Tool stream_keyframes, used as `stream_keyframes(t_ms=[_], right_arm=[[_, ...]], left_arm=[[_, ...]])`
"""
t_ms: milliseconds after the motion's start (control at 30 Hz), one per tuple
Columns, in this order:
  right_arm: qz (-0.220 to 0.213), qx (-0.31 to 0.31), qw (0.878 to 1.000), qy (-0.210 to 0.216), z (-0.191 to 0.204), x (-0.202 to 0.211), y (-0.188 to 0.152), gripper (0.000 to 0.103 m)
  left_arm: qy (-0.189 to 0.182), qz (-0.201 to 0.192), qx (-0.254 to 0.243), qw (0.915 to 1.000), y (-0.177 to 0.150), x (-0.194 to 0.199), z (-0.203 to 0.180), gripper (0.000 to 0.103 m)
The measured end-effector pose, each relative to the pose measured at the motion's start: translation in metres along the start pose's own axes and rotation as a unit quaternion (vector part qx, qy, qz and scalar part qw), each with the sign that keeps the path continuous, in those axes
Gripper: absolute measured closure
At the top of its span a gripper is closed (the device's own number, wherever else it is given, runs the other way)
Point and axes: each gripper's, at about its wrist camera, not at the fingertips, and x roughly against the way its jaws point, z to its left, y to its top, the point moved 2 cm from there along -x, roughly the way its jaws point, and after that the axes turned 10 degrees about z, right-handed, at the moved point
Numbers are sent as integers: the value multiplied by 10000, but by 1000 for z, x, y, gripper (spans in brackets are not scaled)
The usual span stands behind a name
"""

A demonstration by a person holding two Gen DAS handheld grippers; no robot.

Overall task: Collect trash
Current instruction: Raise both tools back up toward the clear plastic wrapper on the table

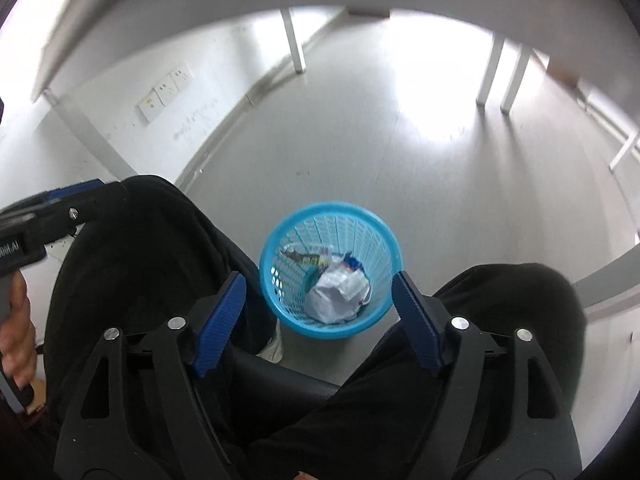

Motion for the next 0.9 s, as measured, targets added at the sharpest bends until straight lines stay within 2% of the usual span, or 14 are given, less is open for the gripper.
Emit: stream_keyframes(t_ms=[200, 433, 533, 733, 900], right_arm=[[-618, 97, 9980, 3, 5, 52, -6, 27], [-1416, 226, 9897, 3, 11, 118, -1, 21], [-1673, 210, 9857, 1, 9, 142, 3, 21], [-2114, 221, 9771, -104, 6, 180, 26, 14], [-2278, 192, 9734, -170, 2, 192, 48, 9]], left_arm=[[-22, -600, -147, 9981, -6, 50, 2, 27], [-157, -1314, -353, 9906, 4, 106, -11, 21], [-150, -1516, -486, 9871, 10, 121, -19, 20], [-117, -1923, -641, 9792, 31, 139, -29, 8], [-159, -2134, -512, 9755, 56, 148, -28, 6]])
